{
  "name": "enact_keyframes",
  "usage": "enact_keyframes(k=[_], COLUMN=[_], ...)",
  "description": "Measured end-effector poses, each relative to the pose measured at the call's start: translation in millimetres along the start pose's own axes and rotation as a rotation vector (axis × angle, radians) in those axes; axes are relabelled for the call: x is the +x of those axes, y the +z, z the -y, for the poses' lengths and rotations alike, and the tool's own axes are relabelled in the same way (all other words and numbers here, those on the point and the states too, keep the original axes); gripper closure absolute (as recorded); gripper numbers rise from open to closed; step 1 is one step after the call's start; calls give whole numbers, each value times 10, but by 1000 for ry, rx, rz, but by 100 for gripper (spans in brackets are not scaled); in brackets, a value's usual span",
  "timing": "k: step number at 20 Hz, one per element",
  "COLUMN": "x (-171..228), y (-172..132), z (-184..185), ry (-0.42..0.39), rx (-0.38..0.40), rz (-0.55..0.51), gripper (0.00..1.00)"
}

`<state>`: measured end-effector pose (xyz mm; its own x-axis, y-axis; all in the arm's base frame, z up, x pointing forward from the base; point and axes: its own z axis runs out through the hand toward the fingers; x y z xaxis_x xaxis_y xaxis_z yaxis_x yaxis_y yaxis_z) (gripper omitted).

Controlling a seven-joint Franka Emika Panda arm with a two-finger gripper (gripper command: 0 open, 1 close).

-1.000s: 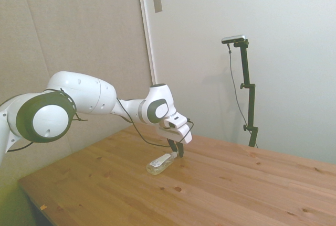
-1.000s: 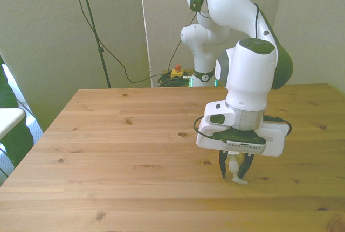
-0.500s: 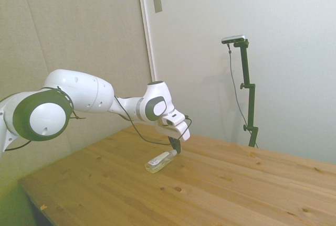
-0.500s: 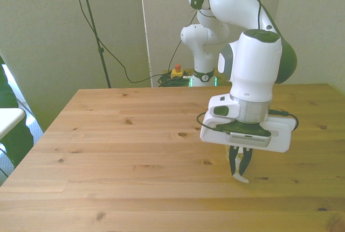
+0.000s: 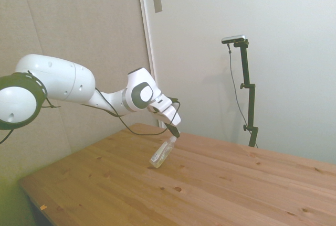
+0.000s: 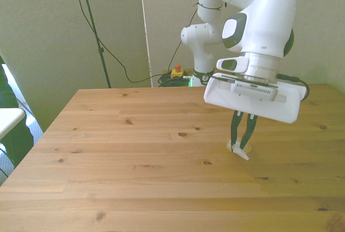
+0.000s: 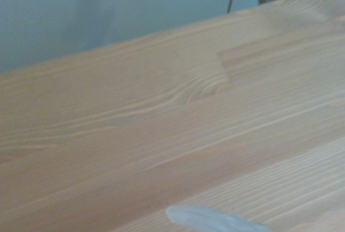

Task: Stand the sanitizer

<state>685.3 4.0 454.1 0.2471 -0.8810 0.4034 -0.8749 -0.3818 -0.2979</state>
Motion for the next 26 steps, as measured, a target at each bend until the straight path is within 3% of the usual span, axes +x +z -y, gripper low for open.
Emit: enact_keyframes(k=[7, 22, 26], x=[-174, -233, -334], y=[-218, -144, -65], z=[-194, -310, -320], ry=[104, 383, 419], rx=[56, 154, 167], rz=[-204, -595, -684], gripper=[100, 100, 100])
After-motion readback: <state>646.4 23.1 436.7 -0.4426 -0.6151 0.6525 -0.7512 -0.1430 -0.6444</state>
